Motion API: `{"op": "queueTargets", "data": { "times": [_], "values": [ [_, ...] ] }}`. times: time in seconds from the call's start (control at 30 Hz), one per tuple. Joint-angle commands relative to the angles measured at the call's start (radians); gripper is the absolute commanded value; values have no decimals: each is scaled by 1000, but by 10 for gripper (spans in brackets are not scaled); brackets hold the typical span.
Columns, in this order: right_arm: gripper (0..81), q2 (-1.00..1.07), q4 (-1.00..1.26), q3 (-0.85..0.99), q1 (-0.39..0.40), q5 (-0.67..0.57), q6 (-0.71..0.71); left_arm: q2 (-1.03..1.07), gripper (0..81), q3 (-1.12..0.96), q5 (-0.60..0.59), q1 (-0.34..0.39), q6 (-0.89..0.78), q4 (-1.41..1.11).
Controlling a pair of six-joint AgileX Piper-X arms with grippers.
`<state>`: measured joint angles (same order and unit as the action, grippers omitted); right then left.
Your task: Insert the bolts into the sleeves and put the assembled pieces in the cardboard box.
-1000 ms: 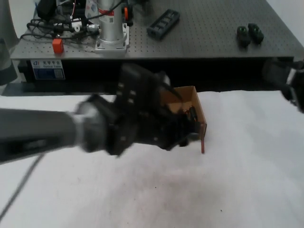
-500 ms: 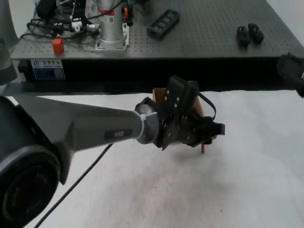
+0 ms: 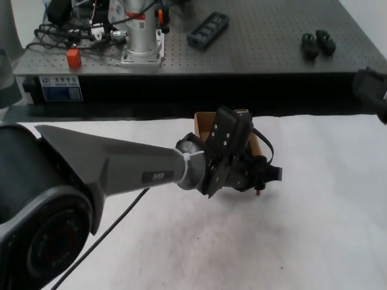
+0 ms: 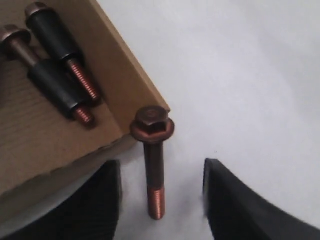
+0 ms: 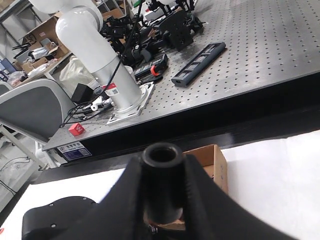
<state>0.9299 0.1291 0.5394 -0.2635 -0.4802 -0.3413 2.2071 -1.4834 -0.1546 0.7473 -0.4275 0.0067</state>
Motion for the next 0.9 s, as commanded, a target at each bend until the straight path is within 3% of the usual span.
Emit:
{"op": "queueTargets", "data": {
  "times": [0.0, 0.17, 0.33, 0.47, 0.7, 0.87],
  "values": [
    [23, -10, 3, 12, -5, -9, 6, -2, 328, -17, 13, 1, 10, -36],
    [23, -10, 3, 12, -5, -9, 6, 6, 201, -17, 13, 1, 5, -98],
    [23, -10, 3, 12, -5, -9, 6, 27, 140, -17, 9, 1, -43, -94],
    [23, -10, 3, 12, -5, -9, 6, 25, 4, -17, 6, 1, -71, -101],
    [23, -10, 3, 12, -5, -30, 9, -37, 6, -11, -77, 1, -142, -129],
    [23, -10, -112, 12, -5, -69, 122, -227, 6, 117, -88, -16, -90, -129]
  ]
}}
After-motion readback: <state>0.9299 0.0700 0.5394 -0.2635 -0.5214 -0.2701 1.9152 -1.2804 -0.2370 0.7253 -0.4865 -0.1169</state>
